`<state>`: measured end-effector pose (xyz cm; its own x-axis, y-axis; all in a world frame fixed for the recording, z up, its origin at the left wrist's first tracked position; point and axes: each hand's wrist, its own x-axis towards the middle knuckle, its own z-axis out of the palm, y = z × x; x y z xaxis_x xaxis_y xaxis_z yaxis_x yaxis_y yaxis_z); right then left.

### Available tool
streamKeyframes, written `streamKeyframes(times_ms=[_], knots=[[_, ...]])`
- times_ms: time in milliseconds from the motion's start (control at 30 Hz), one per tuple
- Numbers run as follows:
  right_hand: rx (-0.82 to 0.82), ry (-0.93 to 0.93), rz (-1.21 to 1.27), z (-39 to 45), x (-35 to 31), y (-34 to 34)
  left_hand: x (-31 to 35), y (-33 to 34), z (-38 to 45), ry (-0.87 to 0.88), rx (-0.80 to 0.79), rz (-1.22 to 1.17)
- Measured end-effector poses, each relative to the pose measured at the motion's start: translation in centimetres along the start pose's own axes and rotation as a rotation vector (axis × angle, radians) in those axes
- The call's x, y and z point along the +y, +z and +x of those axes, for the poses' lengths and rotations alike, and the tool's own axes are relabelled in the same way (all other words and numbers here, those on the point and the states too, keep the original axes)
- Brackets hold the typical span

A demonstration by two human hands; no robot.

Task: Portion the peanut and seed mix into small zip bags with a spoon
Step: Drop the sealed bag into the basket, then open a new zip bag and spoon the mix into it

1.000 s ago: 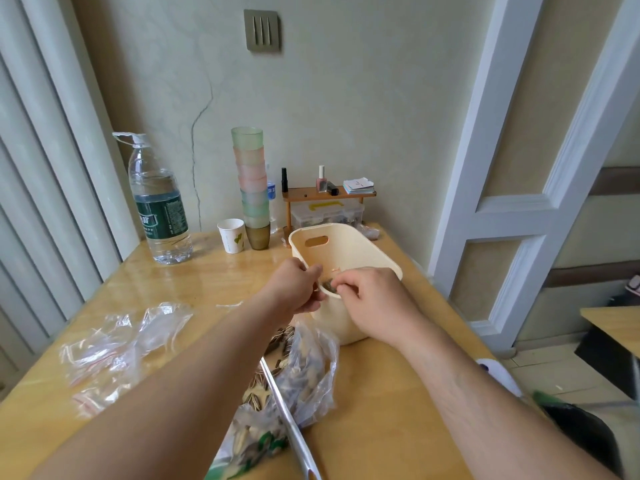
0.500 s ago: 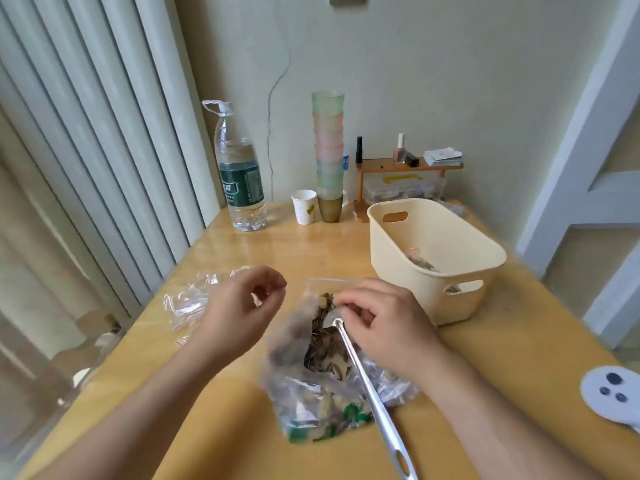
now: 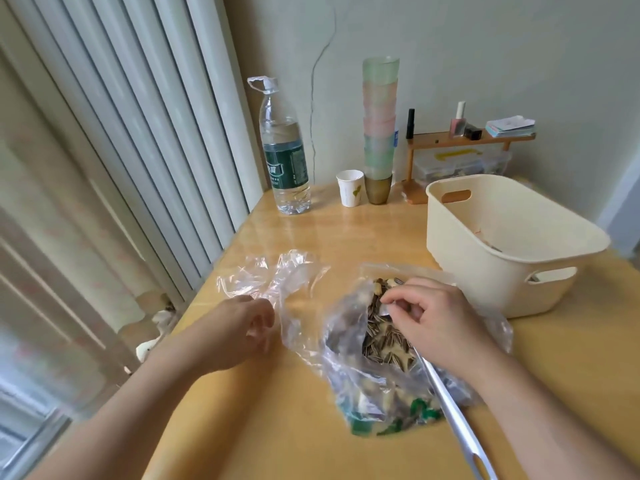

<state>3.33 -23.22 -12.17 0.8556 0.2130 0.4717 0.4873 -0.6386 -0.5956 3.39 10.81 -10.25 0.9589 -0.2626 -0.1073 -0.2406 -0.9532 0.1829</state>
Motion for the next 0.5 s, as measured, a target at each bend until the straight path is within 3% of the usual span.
streamKeyframes(times_ms=[133,300,400,500], knots=[[-0.039,0.006,0.003,-0.5,-0.6,-0.2,0.2,-0.2,-0.6,0.027,0.21,0.027],[0.026,0.025,0.006,-0.9,-0.1,-0.5,3.0,-4.4,-2.9,-0.002,0.389,-0.042],[0.109,0.021,0.076,-1.1,-0.1,-0.6,7.2,-6.6,-4.4,0.044,0.521,-0.482],[0.162,0.073,0.351,-1.0,-0.6,-0.8,12.3,-6.4,-3.5,0.236,0.387,-1.149]])
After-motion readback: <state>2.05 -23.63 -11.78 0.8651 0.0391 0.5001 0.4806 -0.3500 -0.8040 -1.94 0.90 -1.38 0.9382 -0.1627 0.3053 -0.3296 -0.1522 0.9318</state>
